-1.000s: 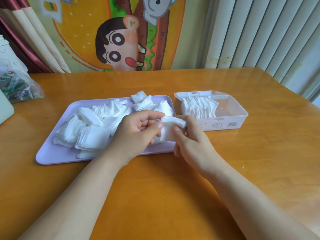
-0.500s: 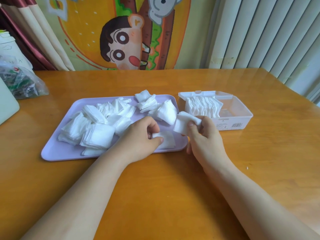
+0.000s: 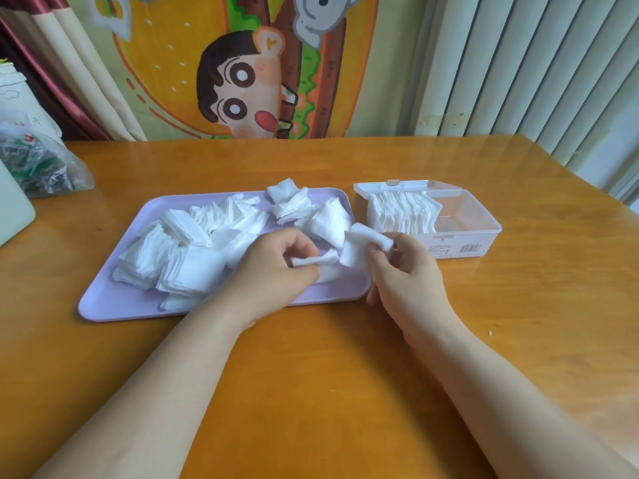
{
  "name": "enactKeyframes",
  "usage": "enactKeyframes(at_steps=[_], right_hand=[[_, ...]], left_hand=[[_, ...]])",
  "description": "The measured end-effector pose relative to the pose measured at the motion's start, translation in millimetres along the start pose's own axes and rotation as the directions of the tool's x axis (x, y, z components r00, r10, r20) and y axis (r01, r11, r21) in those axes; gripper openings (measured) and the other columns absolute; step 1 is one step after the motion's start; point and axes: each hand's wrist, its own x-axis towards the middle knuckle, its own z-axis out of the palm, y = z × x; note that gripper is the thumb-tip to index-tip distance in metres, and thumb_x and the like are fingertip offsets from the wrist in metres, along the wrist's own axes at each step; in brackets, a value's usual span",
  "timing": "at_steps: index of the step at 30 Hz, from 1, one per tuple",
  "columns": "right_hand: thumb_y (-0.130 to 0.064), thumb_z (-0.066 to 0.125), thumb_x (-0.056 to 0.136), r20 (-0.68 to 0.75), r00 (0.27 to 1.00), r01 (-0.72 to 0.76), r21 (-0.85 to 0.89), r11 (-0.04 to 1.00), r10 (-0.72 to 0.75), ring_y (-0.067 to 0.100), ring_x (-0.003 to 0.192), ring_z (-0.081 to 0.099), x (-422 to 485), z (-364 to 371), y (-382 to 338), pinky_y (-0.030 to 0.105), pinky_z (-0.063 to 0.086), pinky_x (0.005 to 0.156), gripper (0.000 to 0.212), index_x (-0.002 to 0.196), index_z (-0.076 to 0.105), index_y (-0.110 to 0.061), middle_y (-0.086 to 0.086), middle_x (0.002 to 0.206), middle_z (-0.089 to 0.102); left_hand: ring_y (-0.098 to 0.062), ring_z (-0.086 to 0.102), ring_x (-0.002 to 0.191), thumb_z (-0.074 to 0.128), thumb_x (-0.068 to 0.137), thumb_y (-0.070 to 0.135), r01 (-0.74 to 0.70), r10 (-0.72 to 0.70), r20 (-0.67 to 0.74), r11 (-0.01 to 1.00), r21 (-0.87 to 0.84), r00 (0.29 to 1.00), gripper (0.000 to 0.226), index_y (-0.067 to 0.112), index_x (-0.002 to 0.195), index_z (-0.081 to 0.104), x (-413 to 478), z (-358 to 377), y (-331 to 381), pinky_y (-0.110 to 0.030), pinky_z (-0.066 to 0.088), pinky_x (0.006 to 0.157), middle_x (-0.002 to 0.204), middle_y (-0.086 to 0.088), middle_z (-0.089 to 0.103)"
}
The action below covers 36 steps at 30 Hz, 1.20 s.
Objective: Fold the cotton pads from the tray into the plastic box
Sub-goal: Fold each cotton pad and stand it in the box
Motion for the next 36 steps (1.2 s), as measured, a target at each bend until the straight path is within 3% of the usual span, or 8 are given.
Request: enactKeyframes(at_steps=[3, 5, 10, 16, 23, 26, 30, 36], right_hand=[[-0.019, 0.061, 0.104, 0.021, 1.0, 0.016, 0.022, 1.0, -0.016, 0.008, 0.039, 0.053, 0, -2, 1, 0.013, 0.037, 0.043, 0.012, 0.102, 0.073, -0.019, -0.005, 0.051, 0.06], [-0.016, 0.064, 0.102, 0.057, 0.998, 0.004, 0.074, 0.997, -0.009, 0.012, 0.039, 0.049, 1, -2, 0, 0.016, 0.037, 0.044, 0.01, 0.1, 0.075, -0.018, -0.01, 0.047, 0.057], [-0.007, 0.07, 0.097, 0.165, 0.986, -0.072, 0.263, 0.962, 0.028, 0.018, 0.038, 0.041, 1, -2, -4, 0.02, 0.032, 0.041, 0.012, 0.107, 0.075, -0.011, -0.001, 0.058, 0.065], [-0.011, 0.074, 0.095, 0.201, 0.978, -0.115, 0.326, 0.938, 0.05, 0.017, 0.038, 0.039, 4, -5, -2, 0.019, 0.028, 0.039, 0.008, 0.101, 0.077, -0.015, 0.012, 0.067, 0.063], [-0.014, 0.064, 0.103, 0.301, 0.954, -0.098, 0.295, 0.951, 0.005, 0.02, 0.041, 0.04, 4, -6, 0, 0.025, 0.023, 0.043, 0.011, 0.106, 0.075, -0.015, 0.017, 0.063, 0.058], [-0.023, 0.073, 0.098, 0.355, 0.934, -0.083, 0.307, 0.948, -0.033, 0.022, 0.045, 0.041, 1, -7, -6, 0.027, 0.025, 0.043, 0.013, 0.109, 0.074, -0.016, 0.006, 0.062, 0.064], [-0.021, 0.081, 0.093, 0.245, 0.966, 0.046, 0.165, 0.985, -0.086, 0.019, 0.048, 0.052, -1, -1, -2, 0.029, 0.044, 0.05, 0.021, 0.111, 0.072, -0.015, 0.001, 0.098, 0.079], [-0.013, 0.074, 0.097, 0.191, 0.976, 0.086, 0.101, 0.991, -0.104, 0.019, 0.047, 0.05, 3, -3, 4, 0.024, 0.041, 0.051, 0.014, 0.108, 0.074, -0.022, 0.009, 0.091, 0.074]], left_hand=[[-0.016, 0.056, 0.079, 0.077, 0.081, 0.021, -0.016, 0.028, 0.032, 0.943, -0.333, 0.999, 0.016, 0.028, 0.095, 0.077, 1, -6, 7, -0.032, 0.051, 0.07, 0.091, -0.008, 0.065], [-0.017, 0.055, 0.081, 0.078, 0.088, 0.015, -0.016, 0.056, 0.088, 0.915, -0.404, 0.995, 0.019, 0.026, 0.103, 0.078, -1, -5, 9, -0.029, 0.051, 0.07, 0.095, -0.012, 0.064], [-0.02, 0.067, 0.089, 0.08, 0.087, 0.002, -0.003, 0.043, 0.094, 0.919, -0.394, 0.995, 0.027, 0.016, 0.109, 0.074, -6, 4, 14, -0.031, 0.05, 0.081, 0.1, -0.015, 0.079], [-0.009, 0.067, 0.081, 0.078, 0.091, 0.009, -0.023, 0.036, 0.027, 0.924, -0.382, 0.999, 0.013, 0.017, 0.101, 0.079, -5, 4, 11, -0.025, 0.05, 0.072, 0.096, -0.005, 0.08], [-0.022, 0.074, 0.095, 0.079, 0.09, 0.004, -0.078, 0.069, -0.037, 0.938, -0.339, 0.997, 0.014, 0.015, 0.098, 0.08, -5, 6, 8, -0.038, 0.058, 0.096, 0.099, -0.011, 0.079], [-0.021, 0.074, 0.091, 0.08, 0.089, 0.005, -0.086, 0.065, -0.072, 0.931, -0.355, 0.995, 0.014, 0.017, 0.094, 0.078, -5, 7, 9, -0.034, 0.06, 0.09, 0.094, -0.007, 0.079], [-0.012, 0.068, 0.081, 0.081, 0.088, 0.009, -0.07, 0.054, -0.052, 0.93, -0.361, 0.997, 0.011, 0.016, 0.095, 0.077, -4, 7, 8, -0.026, 0.055, 0.079, 0.087, -0.003, 0.076], [-0.011, 0.059, 0.073, 0.085, 0.085, 0.011, -0.099, 0.097, -0.022, 0.98, -0.172, 0.995, 0.018, 0.019, 0.098, 0.075, -3, 2, 5, -0.026, 0.054, 0.072, 0.083, 0.0, 0.071]])
